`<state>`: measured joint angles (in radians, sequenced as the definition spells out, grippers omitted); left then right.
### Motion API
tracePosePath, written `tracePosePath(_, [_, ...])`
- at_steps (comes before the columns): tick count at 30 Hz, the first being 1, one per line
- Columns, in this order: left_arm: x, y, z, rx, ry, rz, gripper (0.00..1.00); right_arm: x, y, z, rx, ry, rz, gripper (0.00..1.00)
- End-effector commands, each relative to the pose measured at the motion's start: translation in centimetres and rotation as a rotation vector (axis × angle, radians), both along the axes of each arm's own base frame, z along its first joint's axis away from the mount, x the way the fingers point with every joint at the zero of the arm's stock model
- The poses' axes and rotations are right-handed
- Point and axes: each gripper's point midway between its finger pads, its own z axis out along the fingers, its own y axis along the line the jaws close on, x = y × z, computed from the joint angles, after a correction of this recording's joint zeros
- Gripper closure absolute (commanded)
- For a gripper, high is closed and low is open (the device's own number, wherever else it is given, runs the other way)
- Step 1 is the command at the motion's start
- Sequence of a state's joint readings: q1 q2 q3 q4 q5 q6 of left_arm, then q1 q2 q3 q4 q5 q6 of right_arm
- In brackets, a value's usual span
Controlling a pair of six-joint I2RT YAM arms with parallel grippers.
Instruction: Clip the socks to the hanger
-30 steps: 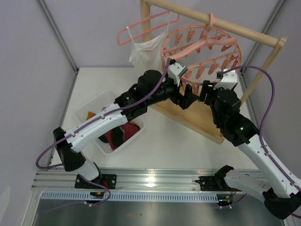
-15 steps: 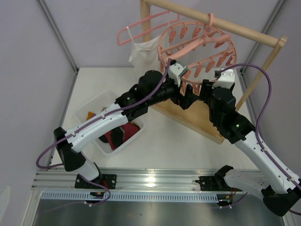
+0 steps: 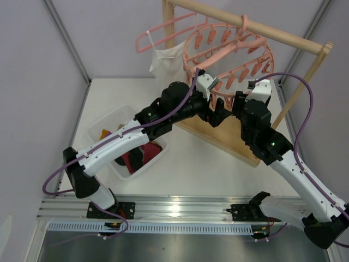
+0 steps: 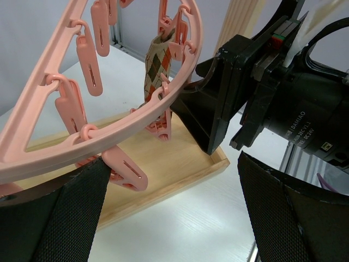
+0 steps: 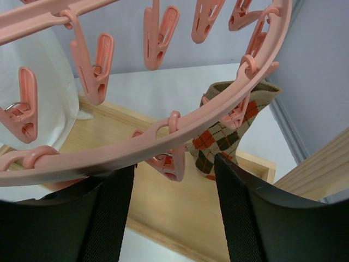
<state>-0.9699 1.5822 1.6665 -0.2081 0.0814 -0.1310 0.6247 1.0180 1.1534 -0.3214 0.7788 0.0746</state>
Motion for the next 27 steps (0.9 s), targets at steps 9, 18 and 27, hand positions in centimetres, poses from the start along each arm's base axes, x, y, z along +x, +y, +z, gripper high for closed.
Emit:
tracePosePath(9, [-0.7,-0.2,2.0,-0.05,-0.035,-0.013,0.01,0.5,-0.3,4.2,0.068,-0.125,-0.037,0.55])
tracePosePath(18, [-0.8,-0.1,1.5,-0.042,-0.03,-0.012,0.01,0.3,-0.4,4.2,0.085,-0.125,-0.034,0.73])
tracePosePath(27, [-0.7,0.8,1.4,-0.04,-0.048,0.019,0.01,0.3,-1.0,4.2,0.169,-0.109,0.018,0.87])
